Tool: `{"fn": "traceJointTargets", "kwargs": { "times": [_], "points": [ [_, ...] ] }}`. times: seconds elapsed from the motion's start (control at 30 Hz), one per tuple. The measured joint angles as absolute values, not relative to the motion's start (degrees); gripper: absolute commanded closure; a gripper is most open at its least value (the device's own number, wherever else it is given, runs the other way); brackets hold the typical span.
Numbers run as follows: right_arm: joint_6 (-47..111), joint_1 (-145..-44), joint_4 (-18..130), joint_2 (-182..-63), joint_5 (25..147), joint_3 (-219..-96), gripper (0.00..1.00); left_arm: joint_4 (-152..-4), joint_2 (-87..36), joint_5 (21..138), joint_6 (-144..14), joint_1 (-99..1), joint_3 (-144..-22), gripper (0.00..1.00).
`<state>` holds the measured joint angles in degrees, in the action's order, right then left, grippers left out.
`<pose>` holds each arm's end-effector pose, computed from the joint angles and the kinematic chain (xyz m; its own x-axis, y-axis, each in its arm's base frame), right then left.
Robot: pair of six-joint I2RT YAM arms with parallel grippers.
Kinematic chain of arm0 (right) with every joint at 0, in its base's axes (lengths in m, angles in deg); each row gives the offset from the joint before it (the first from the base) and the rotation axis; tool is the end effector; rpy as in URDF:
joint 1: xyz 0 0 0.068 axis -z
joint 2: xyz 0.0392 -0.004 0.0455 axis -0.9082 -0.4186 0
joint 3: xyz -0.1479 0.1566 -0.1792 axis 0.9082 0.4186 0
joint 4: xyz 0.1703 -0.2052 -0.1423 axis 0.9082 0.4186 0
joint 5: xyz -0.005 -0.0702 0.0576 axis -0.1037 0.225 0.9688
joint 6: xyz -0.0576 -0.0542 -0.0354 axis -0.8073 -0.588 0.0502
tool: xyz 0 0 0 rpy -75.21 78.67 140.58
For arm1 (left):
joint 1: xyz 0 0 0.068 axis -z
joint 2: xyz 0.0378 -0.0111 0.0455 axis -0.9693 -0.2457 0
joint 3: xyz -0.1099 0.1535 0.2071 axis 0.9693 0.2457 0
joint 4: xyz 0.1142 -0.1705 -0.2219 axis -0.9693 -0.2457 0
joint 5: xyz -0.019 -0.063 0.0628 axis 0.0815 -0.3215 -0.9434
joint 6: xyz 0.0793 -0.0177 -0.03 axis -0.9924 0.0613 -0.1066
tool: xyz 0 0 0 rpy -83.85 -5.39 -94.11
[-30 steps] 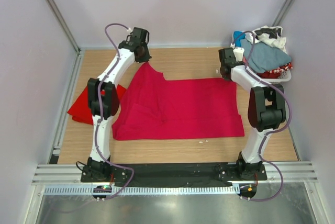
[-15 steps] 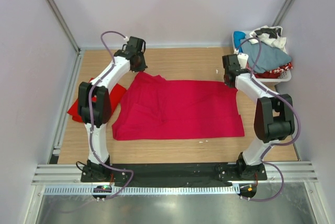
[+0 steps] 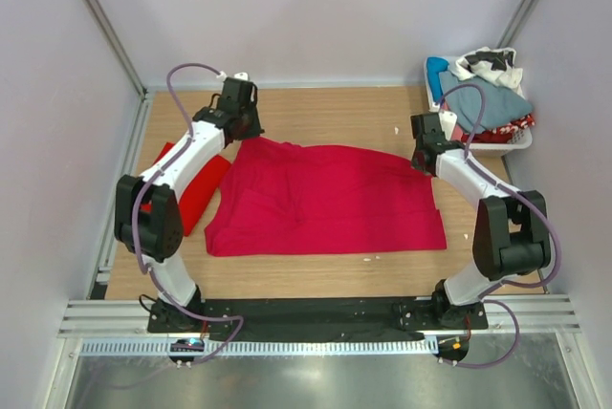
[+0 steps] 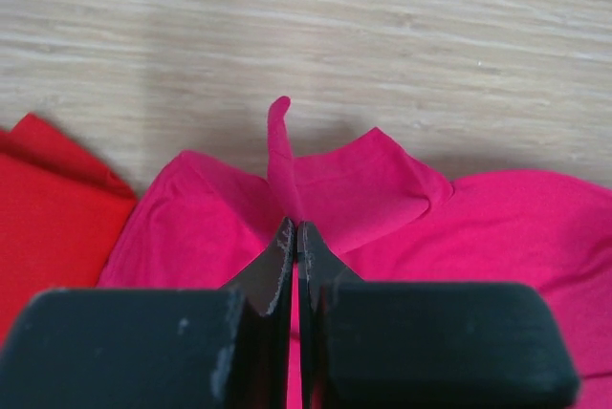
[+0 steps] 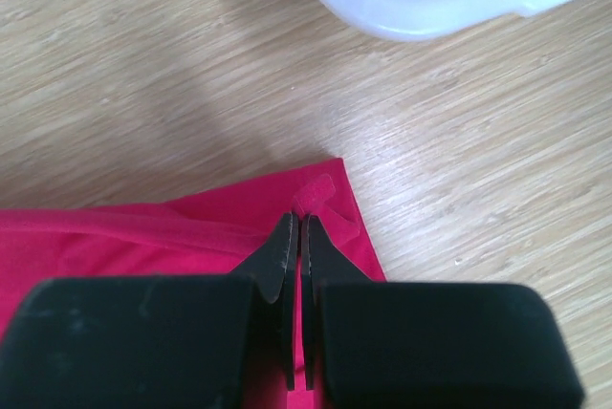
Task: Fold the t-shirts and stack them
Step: Fold the tshirt
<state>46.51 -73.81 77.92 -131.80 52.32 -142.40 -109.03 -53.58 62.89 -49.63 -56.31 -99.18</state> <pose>0.3886 0.0246 0.1786 -0.6880 0.2294 -0.6885 0.4077 0.9071 -0.1051 0.4599 -0.1507 0.2567 -0.6885 -0.2392 -0.6847 -0.0961 0.9658 -0.2407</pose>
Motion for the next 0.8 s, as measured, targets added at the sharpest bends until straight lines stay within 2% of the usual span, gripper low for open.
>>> {"fn": "traceJointTargets", "kwargs": {
  "times": [0.33,0.8],
  "points": [
    [48.7,-73.8,78.2,-125.9,54.2,-138.9,0.99,-107.7,-41.8,60.3,-49.9,-54.8,-90.5,1.00],
    [52.4,-73.8,78.3,-115.7,56.6,-128.8,0.99,-107.3,-33.8,55.7,-48.6,-51.6,-78.5,1.00]
  ]
}}
